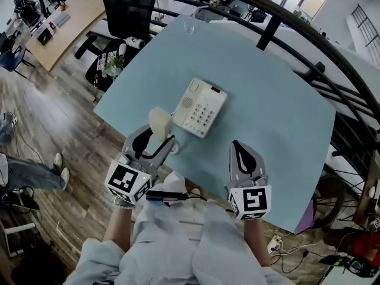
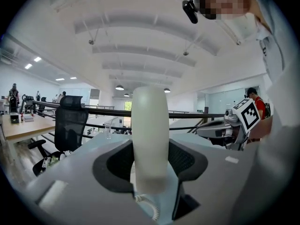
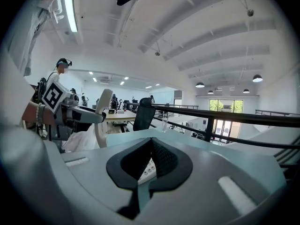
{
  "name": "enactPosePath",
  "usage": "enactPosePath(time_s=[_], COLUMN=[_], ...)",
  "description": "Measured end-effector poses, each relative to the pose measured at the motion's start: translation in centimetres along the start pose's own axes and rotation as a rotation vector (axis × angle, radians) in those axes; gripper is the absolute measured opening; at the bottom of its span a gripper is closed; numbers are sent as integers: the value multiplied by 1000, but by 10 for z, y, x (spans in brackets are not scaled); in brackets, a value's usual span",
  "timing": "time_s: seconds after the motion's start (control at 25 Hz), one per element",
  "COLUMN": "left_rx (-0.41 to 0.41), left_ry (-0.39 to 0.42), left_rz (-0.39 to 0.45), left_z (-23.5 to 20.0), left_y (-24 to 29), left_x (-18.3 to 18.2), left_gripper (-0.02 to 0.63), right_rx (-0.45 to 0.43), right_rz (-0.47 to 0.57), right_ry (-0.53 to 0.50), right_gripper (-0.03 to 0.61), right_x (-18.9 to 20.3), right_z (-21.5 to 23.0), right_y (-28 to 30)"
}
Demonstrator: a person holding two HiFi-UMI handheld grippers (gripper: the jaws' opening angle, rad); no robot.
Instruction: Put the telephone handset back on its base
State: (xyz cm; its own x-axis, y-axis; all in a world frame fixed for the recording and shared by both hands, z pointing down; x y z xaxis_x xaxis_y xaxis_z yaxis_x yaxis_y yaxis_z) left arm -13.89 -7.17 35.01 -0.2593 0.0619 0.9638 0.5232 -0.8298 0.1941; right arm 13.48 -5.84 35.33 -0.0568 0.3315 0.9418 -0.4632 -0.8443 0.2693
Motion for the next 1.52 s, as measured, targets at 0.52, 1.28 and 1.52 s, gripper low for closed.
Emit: enactPosePath(time_s=[0.52,1.28,1.52], left_rx=[149,262,286], left_ry=[-15,-132,-151], left_rz=[-93,-234,-259], left_z=[-33,-60,-63], left_y=[72,150,174], left_x=[37,87,91], left_gripper=[221,221,221], right_rx=[94,222,247], right_rz=[-37,-63,-76], right_ry=[45,96,95], right_gripper=[-2,-2,-2], right_x=[5,14,12], right_z=[8,11,13], right_y=[42,66,69])
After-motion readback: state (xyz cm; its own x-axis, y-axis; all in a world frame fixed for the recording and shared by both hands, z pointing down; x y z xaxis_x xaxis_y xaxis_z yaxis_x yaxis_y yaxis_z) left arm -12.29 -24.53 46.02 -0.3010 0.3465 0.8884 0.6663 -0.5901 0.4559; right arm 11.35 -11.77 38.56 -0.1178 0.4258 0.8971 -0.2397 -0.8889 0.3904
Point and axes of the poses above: the fingertips, and each gripper's own axes: y forward along the fingers, z to its right, x out of its underside, the point moved 9 cm from there along -y, backward along the fingers, and after that the axes turned 15 degrees about y, right-handed, at the moved point
